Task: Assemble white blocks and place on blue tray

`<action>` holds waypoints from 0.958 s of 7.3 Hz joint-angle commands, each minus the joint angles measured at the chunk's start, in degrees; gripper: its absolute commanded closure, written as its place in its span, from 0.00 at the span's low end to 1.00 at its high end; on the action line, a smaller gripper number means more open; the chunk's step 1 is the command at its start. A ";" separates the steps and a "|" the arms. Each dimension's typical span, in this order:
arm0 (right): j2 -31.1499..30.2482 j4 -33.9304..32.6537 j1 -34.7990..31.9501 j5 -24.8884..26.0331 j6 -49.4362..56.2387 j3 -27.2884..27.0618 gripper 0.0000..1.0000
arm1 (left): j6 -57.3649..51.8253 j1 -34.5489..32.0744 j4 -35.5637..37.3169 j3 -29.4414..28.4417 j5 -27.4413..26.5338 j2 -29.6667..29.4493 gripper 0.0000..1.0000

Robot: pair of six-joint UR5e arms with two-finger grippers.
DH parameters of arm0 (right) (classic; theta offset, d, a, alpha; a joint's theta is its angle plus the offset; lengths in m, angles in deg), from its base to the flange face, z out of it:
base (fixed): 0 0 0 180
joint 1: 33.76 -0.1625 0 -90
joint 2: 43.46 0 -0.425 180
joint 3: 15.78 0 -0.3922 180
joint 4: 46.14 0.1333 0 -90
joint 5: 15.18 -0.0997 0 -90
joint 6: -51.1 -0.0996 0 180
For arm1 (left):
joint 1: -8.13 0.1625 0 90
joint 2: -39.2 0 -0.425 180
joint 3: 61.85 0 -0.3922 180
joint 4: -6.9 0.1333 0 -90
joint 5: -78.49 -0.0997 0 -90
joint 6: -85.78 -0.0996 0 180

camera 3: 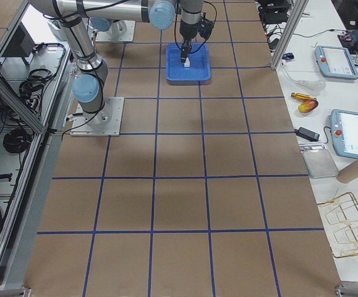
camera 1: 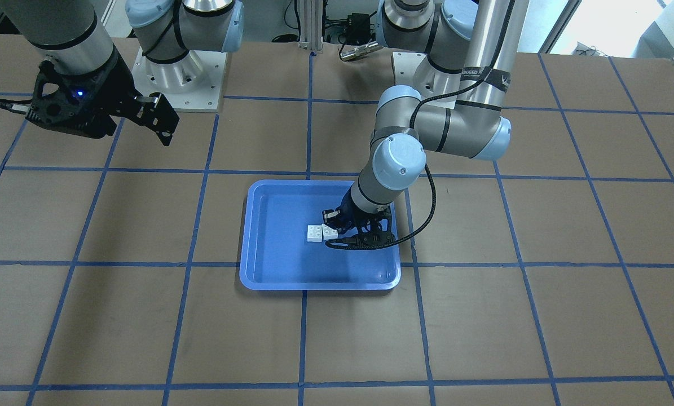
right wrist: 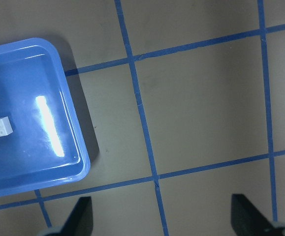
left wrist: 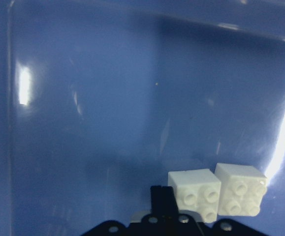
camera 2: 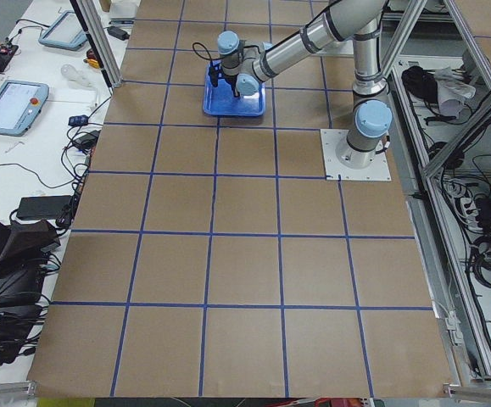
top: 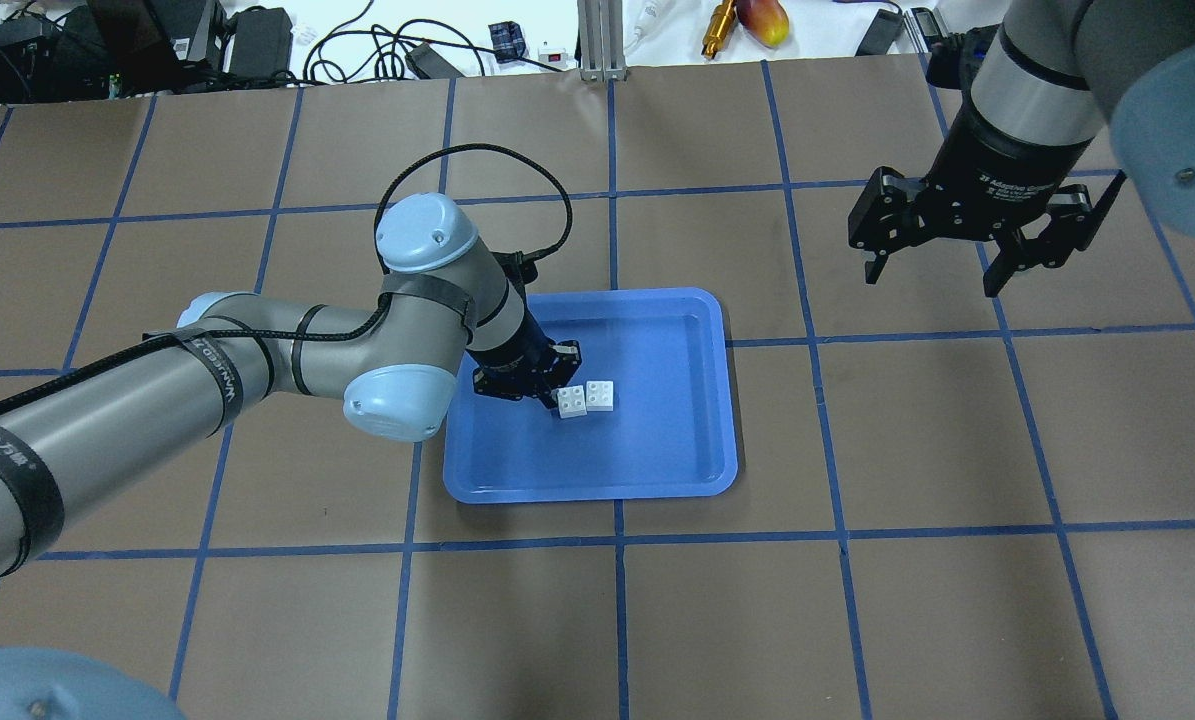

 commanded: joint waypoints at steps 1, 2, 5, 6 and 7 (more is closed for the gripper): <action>-0.53 -0.21 -0.03 -0.37 -0.15 0.13 0.00 | 1.07 -0.50 -0.02 0.05 0.27 -0.05 1.00; -1.05 -0.56 -0.03 -0.11 -0.67 -0.31 0.00 | 1.07 -0.68 -0.02 0.05 0.27 -0.05 1.00; -2.28 -0.65 -0.90 -0.02 -0.93 -0.40 0.00 | 0.89 -0.77 0.24 -0.04 0.18 0.04 1.00; -2.28 -0.65 -1.69 -0.02 -1.63 -0.40 0.00 | 0.37 -0.60 0.33 -0.21 -0.08 0.30 1.00; -2.11 -0.74 -2.22 -0.02 -2.94 -0.40 0.00 | -0.77 0.19 -0.02 -0.56 -0.26 1.69 1.00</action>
